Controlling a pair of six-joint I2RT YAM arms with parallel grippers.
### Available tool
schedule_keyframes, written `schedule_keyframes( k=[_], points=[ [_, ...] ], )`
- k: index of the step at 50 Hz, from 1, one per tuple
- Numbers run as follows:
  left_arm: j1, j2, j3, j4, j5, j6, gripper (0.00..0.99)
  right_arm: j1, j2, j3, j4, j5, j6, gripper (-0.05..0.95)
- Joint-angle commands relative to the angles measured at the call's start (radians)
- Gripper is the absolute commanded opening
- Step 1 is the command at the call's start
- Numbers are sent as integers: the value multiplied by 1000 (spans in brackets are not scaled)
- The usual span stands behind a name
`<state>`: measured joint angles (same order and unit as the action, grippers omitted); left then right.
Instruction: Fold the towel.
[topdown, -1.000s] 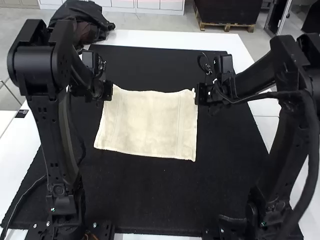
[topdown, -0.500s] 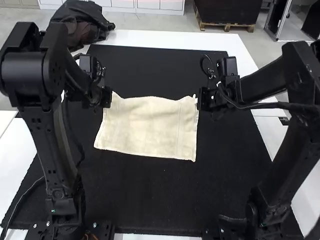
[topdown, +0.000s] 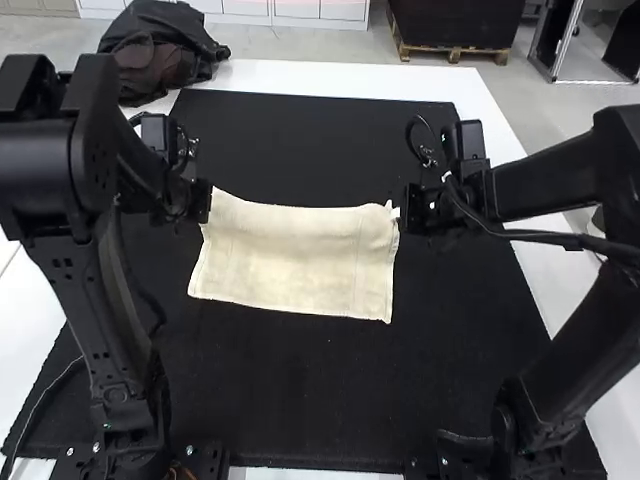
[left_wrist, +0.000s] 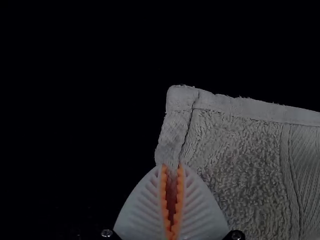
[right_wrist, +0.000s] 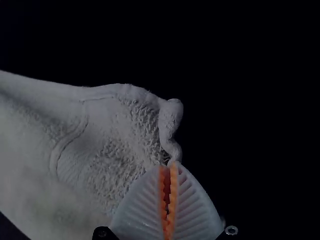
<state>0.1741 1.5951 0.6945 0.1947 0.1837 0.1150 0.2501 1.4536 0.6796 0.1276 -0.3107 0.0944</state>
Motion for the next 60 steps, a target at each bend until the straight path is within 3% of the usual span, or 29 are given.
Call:
schedule_keyframes(
  k=[1, 36, 60],
  points=[
    [22, -37, -13, -12, -3, 35, 28, -9, -45, -12, -8, -4, 8, -23],
    [18, -190, -167, -77, 10, 40, 28, -8, -214, -106, -167, -45, 5, -23],
    [18, -199, -279, -9, -1, 48, 28, -8, -234, -203, -167, -65, 1, -23]
  ],
)
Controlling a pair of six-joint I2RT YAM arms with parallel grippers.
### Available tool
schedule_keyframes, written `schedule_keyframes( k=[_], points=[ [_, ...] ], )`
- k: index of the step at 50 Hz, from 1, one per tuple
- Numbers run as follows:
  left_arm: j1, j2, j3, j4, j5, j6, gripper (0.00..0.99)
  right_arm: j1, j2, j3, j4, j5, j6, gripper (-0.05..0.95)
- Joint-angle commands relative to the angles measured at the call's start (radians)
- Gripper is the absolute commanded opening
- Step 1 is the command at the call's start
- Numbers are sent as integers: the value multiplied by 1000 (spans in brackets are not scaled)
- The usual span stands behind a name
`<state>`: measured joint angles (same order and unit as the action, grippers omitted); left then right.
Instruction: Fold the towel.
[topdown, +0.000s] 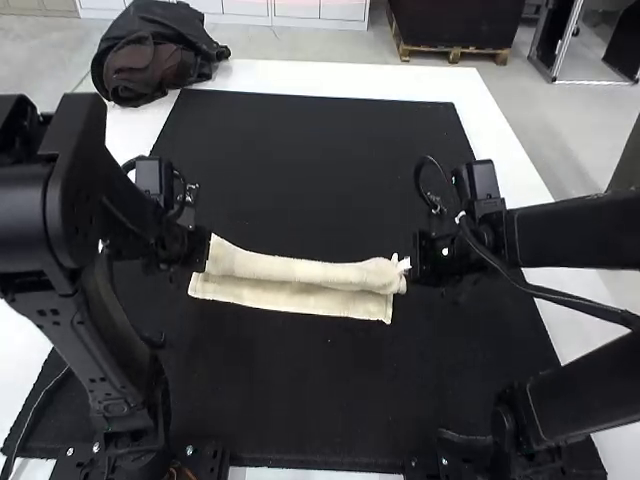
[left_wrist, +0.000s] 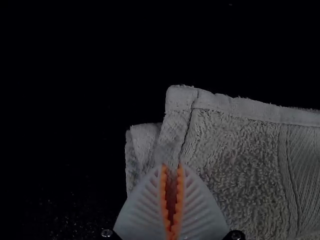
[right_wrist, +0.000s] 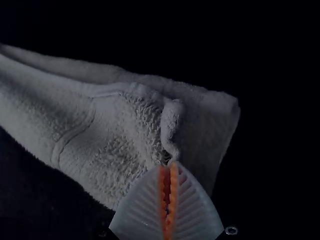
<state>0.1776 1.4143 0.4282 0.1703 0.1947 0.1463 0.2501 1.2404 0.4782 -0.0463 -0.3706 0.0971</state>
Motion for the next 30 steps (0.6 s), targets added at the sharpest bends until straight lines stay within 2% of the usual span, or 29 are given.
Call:
schedule_keyframes(
  k=[1, 21, 24, 27, 30],
  points=[
    [14, -18, -17, 21, -14, 19, 26, -8, -19, -3, 6, -5, -4, -23],
    [13, -18, -68, 83, -40, 38, 28, -12, 74, -29, 10, -4, -56, -11],
    [13, -18, -69, 90, -49, 39, 59, -14, 85, -29, 10, 4, -57, 87],
    [14, -18, -69, 92, -61, 59, 207, -14, 93, -30, 14, 18, -60, 257],
    [14, -18, -69, 92, -74, 68, 364, -15, 93, -32, 25, 21, -60, 367]
  ],
)
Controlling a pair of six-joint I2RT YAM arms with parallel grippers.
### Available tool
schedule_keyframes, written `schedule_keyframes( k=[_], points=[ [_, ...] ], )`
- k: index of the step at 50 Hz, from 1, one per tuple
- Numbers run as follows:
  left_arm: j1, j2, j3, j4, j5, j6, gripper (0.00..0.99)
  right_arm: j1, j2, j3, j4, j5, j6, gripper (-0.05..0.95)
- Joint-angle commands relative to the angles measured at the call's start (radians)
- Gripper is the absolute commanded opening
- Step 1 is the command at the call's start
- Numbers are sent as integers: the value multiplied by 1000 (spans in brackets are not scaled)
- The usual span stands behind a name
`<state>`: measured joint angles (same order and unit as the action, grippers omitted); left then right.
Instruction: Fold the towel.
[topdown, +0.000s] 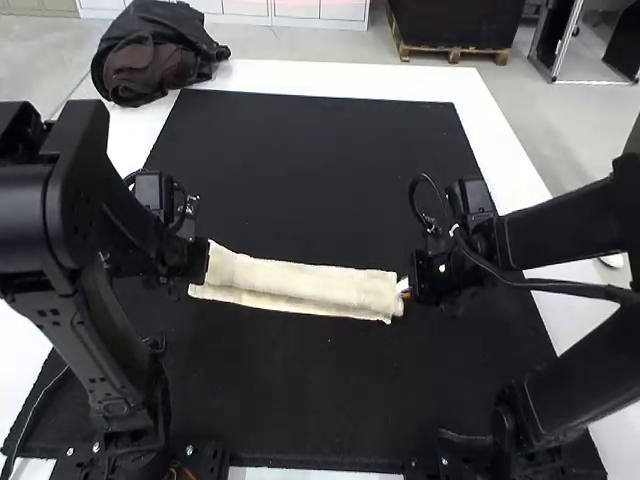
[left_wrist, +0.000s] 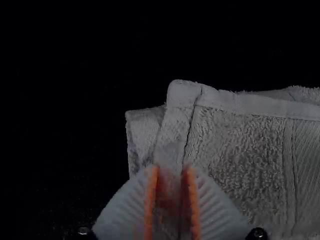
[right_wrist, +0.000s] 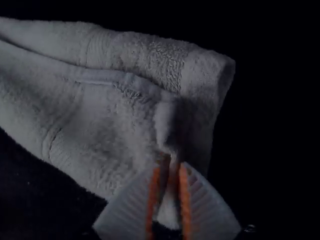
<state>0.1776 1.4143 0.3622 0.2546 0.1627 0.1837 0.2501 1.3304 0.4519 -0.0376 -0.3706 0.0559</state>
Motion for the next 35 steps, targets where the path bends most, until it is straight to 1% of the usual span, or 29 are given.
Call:
schedule_keyframes(
  k=[1, 2, 4, 5, 6, 7, 9, 11, 13, 14, 21, 23, 30, 35],
  points=[
    [14, -18, -3, 8, -46, 33, 418, -15, 3, -5, 21, 22, -19, 425],
    [14, -18, -5, 8, -48, 36, 467, -15, 3, -7, 24, 24, -19, 470],
    [16, -18, -3, 8, -63, 48, 574, -15, 3, -5, 28, 30, -19, 530],
    [16, -18, -3, 11, -74, 53, 672, -15, 3, -5, 30, 35, -19, 584],
    [16, -18, -3, 14, -80, 54, 748, -15, 3, -4, 31, 39, -19, 625],
    [17, -18, -3, 15, -84, 54, 841, -15, 3, -4, 31, 41, -21, 644],
    [17, -18, -3, 25, -97, 56, 967, -15, 3, -1, 33, 41, -21, 649],
    [17, -18, -3, 37, -114, 56, 979, -17, 3, 1, 36, 41, -22, 666],
    [17, -18, -3, 43, -118, 54, 979, -17, 3, 5, 36, 42, -25, 743],
    [17, -18, -2, 46, -118, 54, 979, -17, 3, 7, 36, 41, -27, 761],
    [19, -28, 1, 63, -118, 42, 977, -17, -7, 30, 35, 39, -41, 769],
    [17, -34, 3, 63, -120, 37, 974, -17, -11, 37, 30, 39, -41, 792],
    [19, -52, 3, 69, -118, 33, 974, -14, -27, 57, 25, 50, -41, 792],
    [19, -61, 3, 71, -118, 28, 974, -8, -30, 67, 5, 47, -50, 795]
  ],
)
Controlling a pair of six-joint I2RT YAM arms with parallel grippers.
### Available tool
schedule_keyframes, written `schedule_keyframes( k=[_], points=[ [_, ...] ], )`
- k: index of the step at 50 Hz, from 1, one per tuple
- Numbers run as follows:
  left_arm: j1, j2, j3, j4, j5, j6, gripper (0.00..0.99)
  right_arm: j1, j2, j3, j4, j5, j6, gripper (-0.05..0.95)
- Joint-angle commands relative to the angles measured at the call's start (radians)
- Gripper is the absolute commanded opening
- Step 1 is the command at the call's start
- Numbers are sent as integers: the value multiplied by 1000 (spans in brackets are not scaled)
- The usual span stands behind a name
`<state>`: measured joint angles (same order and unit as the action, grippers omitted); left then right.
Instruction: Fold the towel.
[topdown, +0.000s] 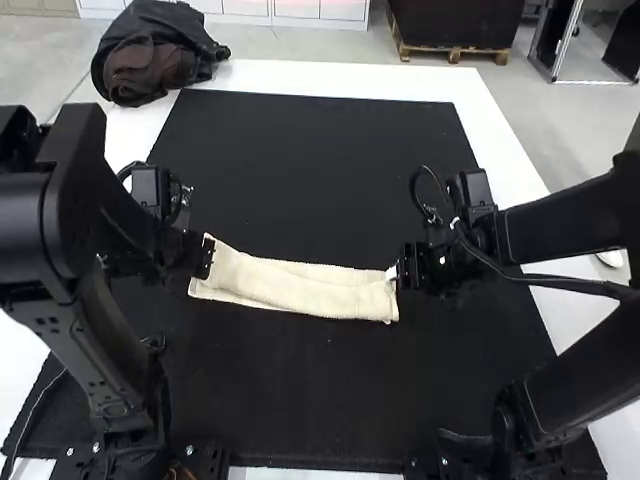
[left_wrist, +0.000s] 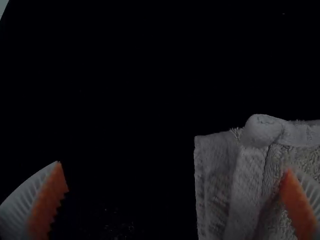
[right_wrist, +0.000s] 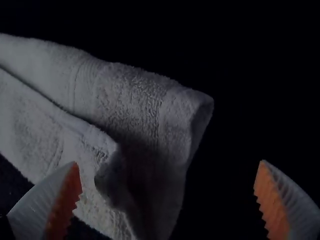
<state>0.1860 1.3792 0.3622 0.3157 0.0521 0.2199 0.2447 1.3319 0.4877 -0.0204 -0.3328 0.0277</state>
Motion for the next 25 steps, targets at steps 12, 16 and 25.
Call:
schedule_keyframes(
  k=[12, 16, 25],
  points=[
    [10, -40, 12, 6, -9, -14, 974, 28, -5, 12, -9, 9, -23, 851],
    [10, -45, 15, 6, -8, -27, 972, 42, 12, 6, -4, 11, -23, 890],
    [10, -46, 11, 8, -9, -57, 972, 64, 52, 6, 19, 32, -23, 890]
  ],
)
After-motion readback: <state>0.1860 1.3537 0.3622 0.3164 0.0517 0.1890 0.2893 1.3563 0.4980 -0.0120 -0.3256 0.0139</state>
